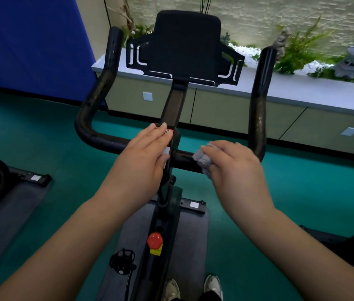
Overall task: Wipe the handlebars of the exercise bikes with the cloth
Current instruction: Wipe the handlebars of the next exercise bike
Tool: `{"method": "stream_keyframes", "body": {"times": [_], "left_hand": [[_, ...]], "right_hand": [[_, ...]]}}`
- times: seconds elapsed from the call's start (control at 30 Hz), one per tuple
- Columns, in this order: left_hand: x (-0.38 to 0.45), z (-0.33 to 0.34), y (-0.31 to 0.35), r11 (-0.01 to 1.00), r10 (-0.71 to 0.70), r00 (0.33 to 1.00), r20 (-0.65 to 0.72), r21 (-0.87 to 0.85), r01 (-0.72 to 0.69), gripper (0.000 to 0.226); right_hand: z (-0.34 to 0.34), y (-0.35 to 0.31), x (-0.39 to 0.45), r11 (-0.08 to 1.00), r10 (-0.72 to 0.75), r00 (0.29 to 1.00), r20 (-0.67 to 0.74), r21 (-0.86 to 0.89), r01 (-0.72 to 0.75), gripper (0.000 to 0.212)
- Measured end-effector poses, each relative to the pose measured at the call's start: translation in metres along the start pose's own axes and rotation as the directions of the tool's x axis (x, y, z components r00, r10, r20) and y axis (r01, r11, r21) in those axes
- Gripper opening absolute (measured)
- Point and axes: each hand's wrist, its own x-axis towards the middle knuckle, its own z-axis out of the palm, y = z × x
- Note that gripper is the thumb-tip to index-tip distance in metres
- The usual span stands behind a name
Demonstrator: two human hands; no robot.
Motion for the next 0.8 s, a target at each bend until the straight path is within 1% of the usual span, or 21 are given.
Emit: {"method": "stream_keyframes", "body": {"times": [0.03, 0.13, 0.2, 0.27, 0.37, 0.43, 0.53, 0.63, 0.73, 0.8], "left_hand": [[0.000, 0.001, 0.001, 1.000, -0.008, 1.000, -0.003, 0.005, 0.008, 0.046], [0.000, 0.003, 0.004, 0.999, -0.029, 0.999, -0.021, 0.021, 0.029, 0.050], [-0.001, 0.004, 0.007, 0.998, -0.032, 0.999, -0.032, 0.046, 0.033, 0.048], [-0.001, 0.002, 0.009, 0.997, -0.033, 0.999, -0.028, 0.066, 0.035, 0.045], [-0.002, 0.000, 0.009, 0.996, -0.032, 0.999, -0.009, 0.087, 0.032, 0.046], [-0.002, 0.001, 0.010, 0.994, -0.039, 0.999, -0.018, 0.101, 0.041, 0.049], [-0.001, 0.001, 0.013, 0.985, -0.055, 0.996, -0.065, 0.159, 0.064, 0.046], [0.000, 0.002, 0.018, 0.981, -0.062, 0.991, -0.117, 0.176, 0.082, 0.043], [0.001, 0.003, 0.021, 0.980, -0.058, 0.989, -0.136, 0.182, 0.083, 0.043], [0.003, 0.002, 0.024, 0.979, -0.063, 0.991, -0.118, 0.185, 0.084, 0.044]], "right_hand": [[0.004, -0.007, 0.006, 1.000, 0.004, 1.000, 0.021, -0.016, -0.004, 0.031], [0.012, -0.020, 0.021, 0.998, -0.010, 0.997, 0.081, -0.055, 0.015, 0.042], [0.010, -0.014, 0.022, 0.998, -0.026, 0.994, 0.109, -0.050, 0.032, 0.032], [0.003, 0.002, 0.014, 0.999, -0.018, 0.994, 0.106, -0.042, 0.023, 0.024], [-0.013, 0.023, -0.002, 0.999, 0.047, 0.997, 0.069, -0.025, -0.045, 0.033], [-0.014, 0.020, -0.004, 0.998, 0.066, 0.997, 0.050, -0.004, -0.066, 0.028], [0.003, -0.004, 0.008, 1.000, 0.010, 0.998, 0.064, -0.021, -0.009, 0.020], [0.020, -0.019, 0.015, 0.997, -0.075, 0.993, 0.094, -0.003, 0.076, 0.027], [0.012, -0.003, 0.008, 0.996, -0.084, 0.996, 0.042, 0.042, 0.082, 0.024], [0.000, 0.019, 0.000, 0.995, -0.071, 0.996, -0.048, 0.071, 0.075, 0.020]]}}
